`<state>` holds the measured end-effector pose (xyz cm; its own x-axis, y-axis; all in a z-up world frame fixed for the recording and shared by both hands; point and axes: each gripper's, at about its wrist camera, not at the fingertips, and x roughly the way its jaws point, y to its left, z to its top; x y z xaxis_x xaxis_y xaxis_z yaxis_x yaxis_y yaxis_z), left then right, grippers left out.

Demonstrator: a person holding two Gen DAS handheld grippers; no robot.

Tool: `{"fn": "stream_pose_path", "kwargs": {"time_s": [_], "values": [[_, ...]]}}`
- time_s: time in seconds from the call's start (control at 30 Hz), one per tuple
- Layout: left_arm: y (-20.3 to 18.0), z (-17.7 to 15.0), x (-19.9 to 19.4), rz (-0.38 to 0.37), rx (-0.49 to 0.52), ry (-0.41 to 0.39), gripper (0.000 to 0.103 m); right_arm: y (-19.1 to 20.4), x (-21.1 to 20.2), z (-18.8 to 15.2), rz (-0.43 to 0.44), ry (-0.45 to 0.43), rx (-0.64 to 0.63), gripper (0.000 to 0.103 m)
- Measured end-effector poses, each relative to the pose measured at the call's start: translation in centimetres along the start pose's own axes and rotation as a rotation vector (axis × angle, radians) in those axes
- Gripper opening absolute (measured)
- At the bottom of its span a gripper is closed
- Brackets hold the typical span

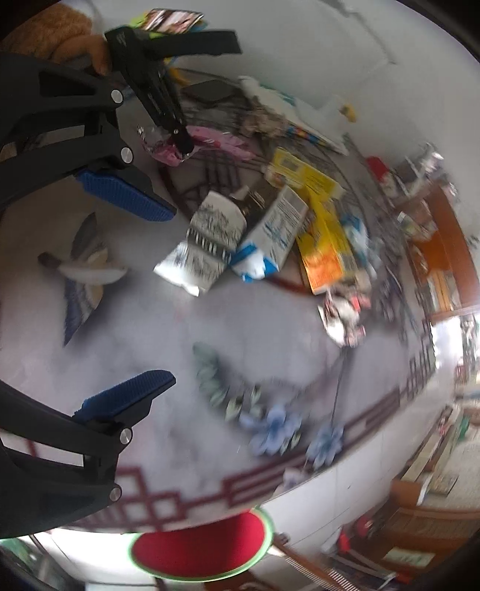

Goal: Collect trash
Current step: 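Grasp the pink foil snack bag with the left gripper, then grasp the white patterned paper cup with the right gripper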

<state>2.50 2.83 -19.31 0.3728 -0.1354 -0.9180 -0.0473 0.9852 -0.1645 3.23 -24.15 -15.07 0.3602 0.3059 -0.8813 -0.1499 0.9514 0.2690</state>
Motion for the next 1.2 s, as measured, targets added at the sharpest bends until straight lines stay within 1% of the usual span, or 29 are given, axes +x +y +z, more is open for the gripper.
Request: {"fn": "stream_pose_path", "kwargs": {"time_s": [0.1, 0.2, 0.23, 0.3, 0.37, 0.4, 0.43, 0.47, 0.5, 0.53, 0.6, 0.7, 0.87, 1.0, 1.1, 1.17, 1.2], "values": [[0.5, -0.4, 0.0, -0.012, 0.010, 0.014, 0.023, 2.1, 2.1, 1.2, -0.016, 0.042, -0.075, 0.082], [0.9, -0.6, -0.1, -0.011, 0.026, 0.012, 0.030, 3.8, 4.2, 2.0, -0.032, 0.077, -0.143, 0.085], [1.0, -0.7, -0.3, -0.012, 0.034, 0.010, 0.030, 4.2, 5.0, 2.2, -0.042, 0.095, -0.159, 0.085], [1.0, -0.6, -0.4, -0.018, 0.044, 0.007, 0.030, 4.5, 6.2, 2.2, -0.047, 0.109, -0.165, 0.085], [1.1, -0.5, -0.6, -0.023, 0.049, 0.003, 0.036, 4.6, 6.8, 2.4, -0.052, 0.109, -0.159, 0.084], [1.1, -0.5, -0.7, -0.025, 0.048, -0.001, 0.042, 4.5, 7.0, 2.4, -0.050, 0.105, -0.153, 0.080], [1.2, -0.4, -0.9, -0.029, 0.047, -0.009, 0.044, 4.6, 7.1, 2.3, -0.047, 0.102, -0.148, 0.076], [1.2, -0.4, -1.0, -0.030, 0.049, -0.011, 0.044, 4.6, 7.1, 2.3, -0.054, 0.099, -0.143, 0.065], [1.3, -0.3, -1.0, -0.031, 0.051, -0.011, 0.045, 4.5, 7.0, 2.2, -0.059, 0.095, -0.137, 0.050], [1.3, -0.3, -0.9, -0.033, 0.054, -0.010, 0.046, 4.4, 6.8, 2.0, -0.053, 0.092, -0.121, 0.041], [1.4, -0.1, -0.8, -0.032, 0.055, -0.006, 0.047, 4.1, 6.3, 1.6, -0.040, 0.084, -0.097, 0.041], [1.5, 0.0, -0.5, -0.032, 0.056, -0.002, 0.047, 4.1, 4.5, 0.4, -0.041, 0.046, -0.085, 0.041], [1.4, 0.2, 0.0, -0.041, 0.059, 0.001, 0.047, 4.2, 1.0, -0.9, -0.028, -0.046, -0.048, 0.041], [1.1, 0.2, 0.6, -0.045, 0.062, 0.016, 0.046, 4.6, -0.8, -1.4, -0.078, -0.129, -0.041, 0.041], [1.1, 0.1, 0.8, -0.053, 0.060, 0.027, 0.027, 4.7, -1.6, -1.5, -0.103, -0.164, -0.044, 0.041], [1.0, 0.1, 0.5, -0.055, 0.057, 0.027, 0.023, 4.5, -2.1, -1.5, -0.101, -0.176, -0.034, 0.041], [1.0, 0.2, 0.3, -0.058, 0.053, 0.020, 0.023, 4.3, -2.2, -1.4, -0.100, -0.182, -0.029, 0.041]]}}
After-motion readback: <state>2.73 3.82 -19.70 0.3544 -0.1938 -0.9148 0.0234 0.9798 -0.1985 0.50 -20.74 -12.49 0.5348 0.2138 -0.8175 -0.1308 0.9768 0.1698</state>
